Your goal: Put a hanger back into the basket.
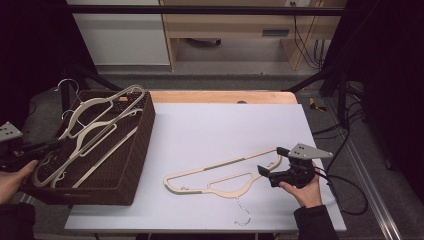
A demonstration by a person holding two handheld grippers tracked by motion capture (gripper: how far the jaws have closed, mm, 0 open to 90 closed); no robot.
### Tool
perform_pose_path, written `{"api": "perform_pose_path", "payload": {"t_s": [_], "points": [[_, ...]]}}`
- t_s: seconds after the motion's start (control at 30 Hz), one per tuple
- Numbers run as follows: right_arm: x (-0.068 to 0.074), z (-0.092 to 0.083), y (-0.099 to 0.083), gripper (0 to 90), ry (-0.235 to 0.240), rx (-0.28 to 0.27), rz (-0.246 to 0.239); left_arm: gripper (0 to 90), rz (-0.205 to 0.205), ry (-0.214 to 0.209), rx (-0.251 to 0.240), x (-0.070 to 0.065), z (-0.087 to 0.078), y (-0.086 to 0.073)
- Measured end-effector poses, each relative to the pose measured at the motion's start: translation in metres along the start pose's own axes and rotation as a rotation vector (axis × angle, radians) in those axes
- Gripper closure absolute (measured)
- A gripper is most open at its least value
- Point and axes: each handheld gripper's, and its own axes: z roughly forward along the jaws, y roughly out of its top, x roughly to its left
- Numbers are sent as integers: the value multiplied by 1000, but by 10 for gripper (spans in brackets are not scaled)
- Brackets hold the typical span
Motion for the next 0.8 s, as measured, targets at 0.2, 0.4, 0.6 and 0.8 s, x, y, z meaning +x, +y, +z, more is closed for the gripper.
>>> {"api": "perform_pose_path", "payload": {"t_s": [0.2,0.4,0.6,0.8], "points": [[1,1,0,45,-2,6,5,852,-23,-14,53,15,11,-9],[1,2,0,46,-2,9,1,852,-40,-26,94,9,25,-21],[1,3,-1,47,1,19,-4,847,-68,6,205,4,42,-25],[1,3,-1,47,4,20,-2,815,-74,114,320,3,55,-26]]}}
